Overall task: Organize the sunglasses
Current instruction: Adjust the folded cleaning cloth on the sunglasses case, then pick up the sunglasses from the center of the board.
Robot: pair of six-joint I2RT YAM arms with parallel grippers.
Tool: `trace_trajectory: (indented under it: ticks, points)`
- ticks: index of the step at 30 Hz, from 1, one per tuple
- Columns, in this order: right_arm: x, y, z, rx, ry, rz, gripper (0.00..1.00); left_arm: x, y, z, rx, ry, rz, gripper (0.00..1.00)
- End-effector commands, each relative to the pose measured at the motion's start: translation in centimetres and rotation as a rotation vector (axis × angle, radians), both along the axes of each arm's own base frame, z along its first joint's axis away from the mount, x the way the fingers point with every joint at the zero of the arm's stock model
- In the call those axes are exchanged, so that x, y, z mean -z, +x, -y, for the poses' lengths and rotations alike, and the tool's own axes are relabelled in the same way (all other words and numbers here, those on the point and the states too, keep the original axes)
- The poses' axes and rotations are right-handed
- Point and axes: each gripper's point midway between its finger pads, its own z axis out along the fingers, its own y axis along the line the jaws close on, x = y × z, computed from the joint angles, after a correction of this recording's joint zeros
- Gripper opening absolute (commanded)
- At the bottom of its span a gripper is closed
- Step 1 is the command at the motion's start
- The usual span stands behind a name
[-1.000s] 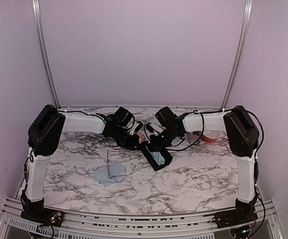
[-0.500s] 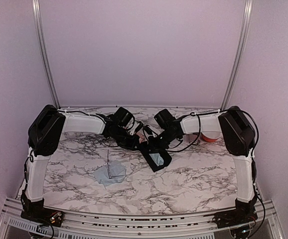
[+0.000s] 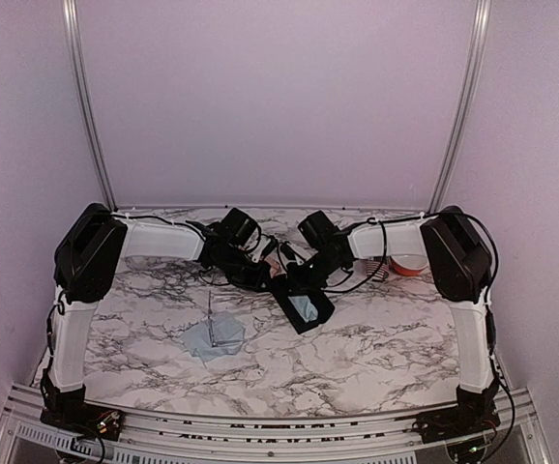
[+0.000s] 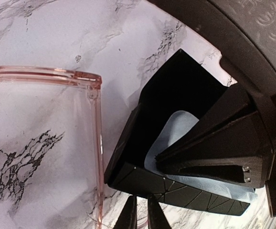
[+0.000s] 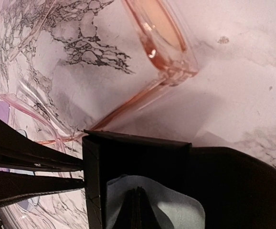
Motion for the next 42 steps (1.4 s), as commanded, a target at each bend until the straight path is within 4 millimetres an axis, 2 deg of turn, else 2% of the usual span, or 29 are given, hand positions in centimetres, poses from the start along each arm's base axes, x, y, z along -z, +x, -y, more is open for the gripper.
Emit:
trace_trajectory:
  ticks: [1,7,11,16,21,25,30,31,34,36,38,42]
  points:
    - [-1.8,1.2,-1.3,-0.008,0.03,0.045,0.02,-1.5,-0.5,0.5,0.018,-0.037,0.016,0.09]
    - [-6.3,2.6,-2.2,-0.019,0.057,0.118,0.03,-2.8,-0.1,0.5,0.014,-0.042,0.055,0.11]
    - [-9.2,3.7,-2.6,-0.02,0.062,0.177,0.05,-4.3,0.5,0.5,0.009,-0.057,0.08,0.14]
    - [-12.0,4.5,-2.6,-0.016,0.066,0.23,0.07,-6.4,1.1,0.1,-0.002,-0.068,0.113,0.15]
    - [-14.9,4.9,-2.2,-0.007,0.063,0.291,0.08,-9.6,1.5,-0.6,-0.018,-0.076,0.175,0.17]
    - [-17.5,5.1,-1.2,0.017,0.052,0.36,0.09,-12.3,1.6,-2.2,-0.042,-0.052,0.256,0.22]
    - [-20.2,5.1,-0.2,0.052,0.055,0.438,0.1,-14.9,2.2,-5.6,-0.156,0.015,0.36,0.39]
    - [-20.7,5.0,0.0,0.059,0.062,0.451,0.1,-15.3,2.3,-6.3,-0.186,0.028,0.369,0.45]
    - [-21.7,4.8,0.4,0.077,0.081,0.483,0.1,-15.8,2.8,-8.9,-0.302,0.052,0.374,0.69]
    - [-21.6,4.5,0.7,0.089,0.082,0.495,0.1,-16.1,3.5,-11.1,-0.412,0.042,0.345,0.96]
    - [-21.3,4.3,1.2,0.108,0.068,0.511,0.1,-15.7,3.6,-13.4,-0.553,-0.003,0.274,0.99]
    - [-21.7,4.1,2.1,0.149,0.062,0.556,0.13,-13.6,2.9,-16.4,-0.626,-0.055,0.151,0.99]
